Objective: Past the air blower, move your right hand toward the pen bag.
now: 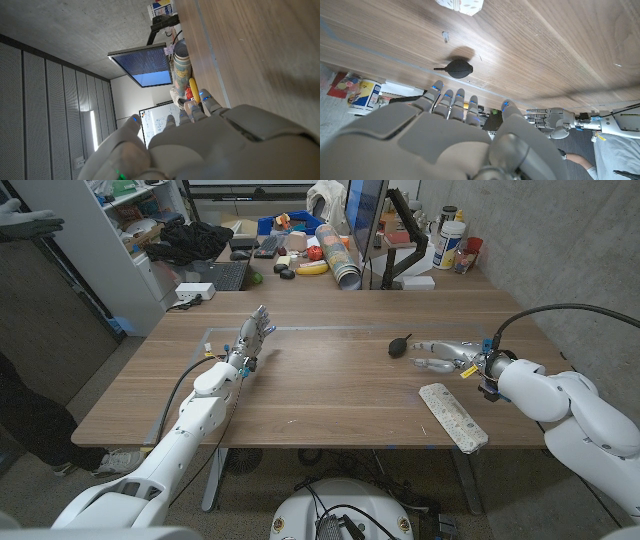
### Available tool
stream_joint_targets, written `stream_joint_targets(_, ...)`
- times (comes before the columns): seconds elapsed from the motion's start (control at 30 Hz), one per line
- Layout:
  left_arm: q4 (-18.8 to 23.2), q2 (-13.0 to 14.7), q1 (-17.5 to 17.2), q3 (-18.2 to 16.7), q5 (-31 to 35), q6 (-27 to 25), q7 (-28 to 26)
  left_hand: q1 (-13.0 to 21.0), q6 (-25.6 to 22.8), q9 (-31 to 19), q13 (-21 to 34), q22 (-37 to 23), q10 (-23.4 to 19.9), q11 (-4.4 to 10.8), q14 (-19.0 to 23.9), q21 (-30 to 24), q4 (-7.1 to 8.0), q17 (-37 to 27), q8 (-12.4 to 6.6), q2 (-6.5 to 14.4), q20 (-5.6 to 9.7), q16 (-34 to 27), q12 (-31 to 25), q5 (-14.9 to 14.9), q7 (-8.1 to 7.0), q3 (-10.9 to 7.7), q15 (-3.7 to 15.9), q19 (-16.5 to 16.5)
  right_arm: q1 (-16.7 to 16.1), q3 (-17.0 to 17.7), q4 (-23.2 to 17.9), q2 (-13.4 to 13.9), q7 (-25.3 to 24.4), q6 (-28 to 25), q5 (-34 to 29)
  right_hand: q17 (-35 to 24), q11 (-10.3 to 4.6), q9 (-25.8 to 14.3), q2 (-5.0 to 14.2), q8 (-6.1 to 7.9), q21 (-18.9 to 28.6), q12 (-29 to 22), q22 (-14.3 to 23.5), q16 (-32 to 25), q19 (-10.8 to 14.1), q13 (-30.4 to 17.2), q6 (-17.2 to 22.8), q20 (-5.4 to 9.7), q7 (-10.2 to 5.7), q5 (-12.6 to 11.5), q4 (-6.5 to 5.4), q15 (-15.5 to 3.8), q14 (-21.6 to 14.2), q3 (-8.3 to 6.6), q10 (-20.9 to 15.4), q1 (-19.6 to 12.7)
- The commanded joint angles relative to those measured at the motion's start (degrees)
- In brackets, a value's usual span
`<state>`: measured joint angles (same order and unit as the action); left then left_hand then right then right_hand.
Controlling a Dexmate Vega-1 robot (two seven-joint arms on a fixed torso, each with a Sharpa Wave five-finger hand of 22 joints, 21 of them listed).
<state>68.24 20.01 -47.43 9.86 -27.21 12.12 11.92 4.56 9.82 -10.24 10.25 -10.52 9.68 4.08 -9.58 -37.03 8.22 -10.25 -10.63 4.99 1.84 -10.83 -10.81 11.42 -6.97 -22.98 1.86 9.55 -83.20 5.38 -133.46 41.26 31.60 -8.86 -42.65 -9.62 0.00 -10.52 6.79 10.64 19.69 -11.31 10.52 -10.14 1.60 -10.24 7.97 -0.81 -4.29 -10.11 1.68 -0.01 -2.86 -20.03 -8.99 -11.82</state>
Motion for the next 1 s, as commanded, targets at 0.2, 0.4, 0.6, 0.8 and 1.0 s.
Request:
stream_joint_targets(0.2, -1.31, -0.06, 0.51, -0.07, -0.07, 0.16, 0.58, -0.04, 2.26, -0.22, 0.11, -0.32, 0.89, -0.33, -2.95, 0.36, 0.19, -0.13, -0.17, 0.71, 0.50, -0.13, -0.24, 0.44, -0.21, 0.22, 0.41, 4.58, 0.23, -1.66, 0.24, 1.00, 0.37, -2.41, -0.20, -0.11, -0.23, -0.14, -0.11, 0.14, -0.17, -0.37, 0.21, -0.07, 0.41, -0.20, -0.32, 0.14, 0.19, -0.06, 0.51, -0.11, 0.14, 0.09, 0.17, -0.73)
stream_joint_targets(0.4, -1.62, -0.10, 0.70, -0.07, -0.09, 0.19, 0.80, -0.03, 2.26, -0.22, 0.11, -0.32, 0.88, -0.41, -2.99, 0.43, 0.19, -0.13, -0.18, 0.73, 0.50, -0.12, -0.24, 0.45, -0.23, 0.24, 0.43, 4.61, 0.11, -1.98, 0.17, 1.27, 0.37, -3.24, -0.31, -0.10, -0.25, -0.14, -0.13, 0.08, -0.27, -0.34, 0.21, -0.04, 0.40, -0.20, -0.53, 0.12, 0.19, -0.07, 0.67, -0.05, 0.23, 0.07, 0.29, -0.89)
stream_joint_targets(0.6, -1.79, -0.14, 0.74, -0.05, -0.05, 0.24, 0.90, -0.02, 2.30, -0.22, 0.11, -0.32, 0.87, -0.39, -2.99, 0.48, 0.19, -0.13, -0.16, 0.74, 0.49, -0.12, -0.25, 0.45, -0.22, 0.27, 0.46, 4.57, -0.19, -2.25, 0.16, 1.49, 0.31, -4.05, -0.46, -0.10, -0.29, -0.14, -0.17, 0.03, -0.39, -0.25, 0.21, -0.02, 0.41, -0.20, -0.77, 0.19, 0.17, -0.08, 0.87, -0.05, 0.28, 0.07, 0.58, -1.06)
stream_joint_targets(0.8, -1.60, -0.09, 0.67, -0.07, 0.03, 0.19, 0.83, -0.01, 2.28, -0.22, 0.11, -0.33, 0.89, -0.33, -2.99, 0.52, 0.19, -0.13, -0.17, 0.75, 0.52, -0.12, -0.24, 0.46, -0.23, 0.29, 0.45, 4.56, -0.51, -2.34, 0.12, 1.70, 0.03, -4.66, -0.74, -0.10, -0.38, -0.14, -0.17, 0.01, -0.45, -0.25, 0.21, -0.02, 0.44, -0.21, -0.89, 0.21, 0.16, -0.08, 0.98, -0.04, 0.30, 0.06, 0.62, -1.16)
stream_joint_targets(1.0, -1.13, -0.03, 0.34, -0.14, -0.01, -0.06, 0.63, 0.00, 2.28, -0.22, 0.11, -0.33, 0.90, -0.30, -2.99, 0.55, 0.19, -0.13, -0.17, 0.76, 0.46, -0.12, -0.24, 0.46, -0.20, 0.31, 0.40, 4.53, -0.63, -2.65, 0.21, 2.03, 0.11, -5.25, -1.05, -0.10, -0.49, -0.14, -0.17, 0.02, -0.51, -0.26, 0.21, -0.01, 0.45, -0.21, -0.93, 0.27, 0.11, -0.08, 1.09, -0.12, 0.33, 0.04, 0.65, -1.28)
